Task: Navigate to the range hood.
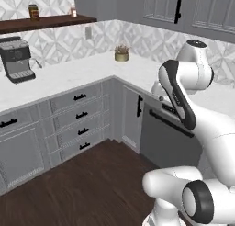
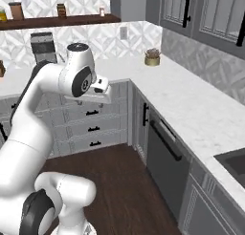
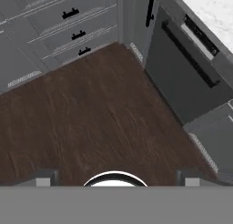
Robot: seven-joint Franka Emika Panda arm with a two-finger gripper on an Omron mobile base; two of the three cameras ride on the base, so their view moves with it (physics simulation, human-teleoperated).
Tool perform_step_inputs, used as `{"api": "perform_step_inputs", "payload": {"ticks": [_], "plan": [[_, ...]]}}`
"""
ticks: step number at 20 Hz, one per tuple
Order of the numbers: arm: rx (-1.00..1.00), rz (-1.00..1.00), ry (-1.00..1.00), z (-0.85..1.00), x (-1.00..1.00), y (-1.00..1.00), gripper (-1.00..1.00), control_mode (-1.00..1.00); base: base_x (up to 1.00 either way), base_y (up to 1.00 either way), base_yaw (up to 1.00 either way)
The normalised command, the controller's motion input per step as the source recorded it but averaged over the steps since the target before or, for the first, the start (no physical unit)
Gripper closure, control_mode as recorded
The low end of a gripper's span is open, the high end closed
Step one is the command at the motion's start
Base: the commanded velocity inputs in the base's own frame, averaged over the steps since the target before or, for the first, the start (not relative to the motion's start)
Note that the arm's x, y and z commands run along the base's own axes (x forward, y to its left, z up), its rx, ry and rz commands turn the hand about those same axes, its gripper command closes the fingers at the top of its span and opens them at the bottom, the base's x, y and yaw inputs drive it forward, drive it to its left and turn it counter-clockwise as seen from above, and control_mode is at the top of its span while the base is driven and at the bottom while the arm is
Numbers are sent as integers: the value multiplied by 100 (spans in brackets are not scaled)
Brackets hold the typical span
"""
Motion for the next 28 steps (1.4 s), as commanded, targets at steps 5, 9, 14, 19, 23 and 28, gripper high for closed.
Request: {"api": "perform_step_inputs", "payload": {"ticks": [5, 9, 14, 19, 23, 28], "plan": [[0, 0, 0, 0, 0, 0, -100, 100, -43, 48, 74], [0, 0, 0, 0, 0, 0, -100, 100, -16, 26, 60], [0, 0, 0, 0, 0, 0, -100, 100, 0, 0, 5], [0, 0, 0, 0, 0, 0, -100, 100, 29, 23, 0], [0, 0, 0, 0, 0, 0, -100, 100, 45, 60, 0], [0, 0, 0, 0, 0, 0, -100, 100, 52, 97, 0]]}}
